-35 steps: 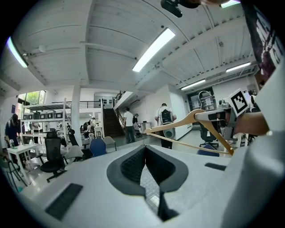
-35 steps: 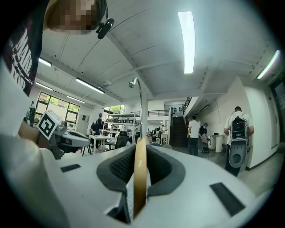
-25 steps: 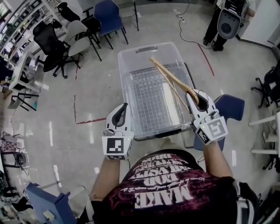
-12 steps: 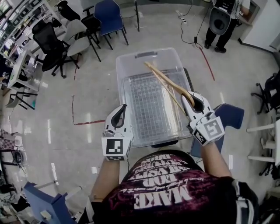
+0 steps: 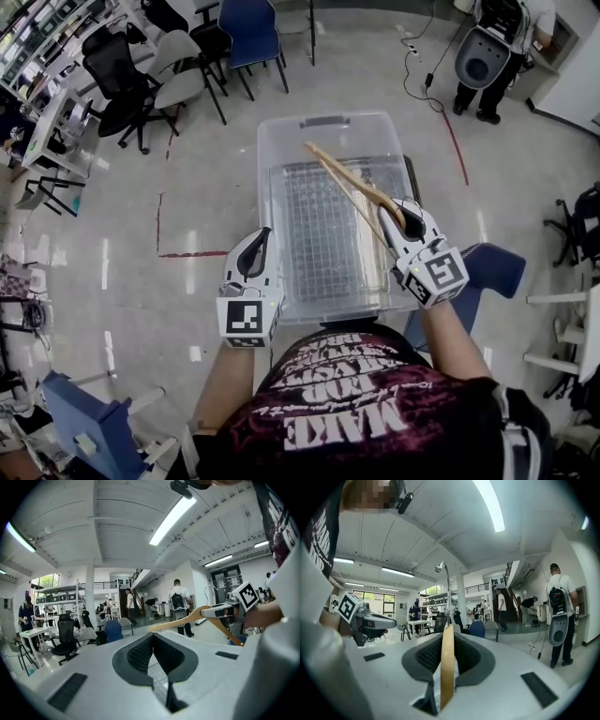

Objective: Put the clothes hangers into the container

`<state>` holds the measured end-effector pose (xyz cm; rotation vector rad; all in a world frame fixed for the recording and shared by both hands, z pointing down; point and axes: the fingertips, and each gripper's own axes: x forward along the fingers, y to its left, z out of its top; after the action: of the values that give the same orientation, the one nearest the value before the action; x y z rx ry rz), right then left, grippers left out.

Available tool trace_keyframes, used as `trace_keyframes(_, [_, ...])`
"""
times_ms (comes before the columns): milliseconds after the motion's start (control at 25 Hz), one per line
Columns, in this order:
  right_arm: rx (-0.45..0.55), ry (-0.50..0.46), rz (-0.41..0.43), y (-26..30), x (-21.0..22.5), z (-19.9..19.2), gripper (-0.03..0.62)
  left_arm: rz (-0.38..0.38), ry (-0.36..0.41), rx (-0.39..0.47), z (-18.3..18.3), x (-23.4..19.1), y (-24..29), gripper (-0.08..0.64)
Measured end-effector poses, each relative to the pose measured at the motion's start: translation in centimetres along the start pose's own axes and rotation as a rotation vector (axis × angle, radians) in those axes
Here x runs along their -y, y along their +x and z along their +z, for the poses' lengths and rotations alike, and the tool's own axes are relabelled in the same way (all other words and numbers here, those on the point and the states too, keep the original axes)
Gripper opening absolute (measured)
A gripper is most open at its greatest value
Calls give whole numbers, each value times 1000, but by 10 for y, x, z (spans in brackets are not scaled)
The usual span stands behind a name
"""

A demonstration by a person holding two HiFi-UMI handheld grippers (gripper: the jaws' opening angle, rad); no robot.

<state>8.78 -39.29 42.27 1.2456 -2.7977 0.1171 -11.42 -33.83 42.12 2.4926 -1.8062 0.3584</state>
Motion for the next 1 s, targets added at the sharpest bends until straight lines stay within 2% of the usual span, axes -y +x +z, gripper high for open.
trace_keyframes(400, [-165, 95, 69, 42, 8, -91, 60, 75, -5, -38, -5, -11, -2, 6])
trace_keyframes(720, [-352, 147, 108, 59, -2, -178, 60, 138, -28, -73, -17, -22, -17, 6])
trace_keyframes(1000, [-540, 182, 166, 67, -23, -258, 61, 160, -46, -94, -26, -21, -20, 6])
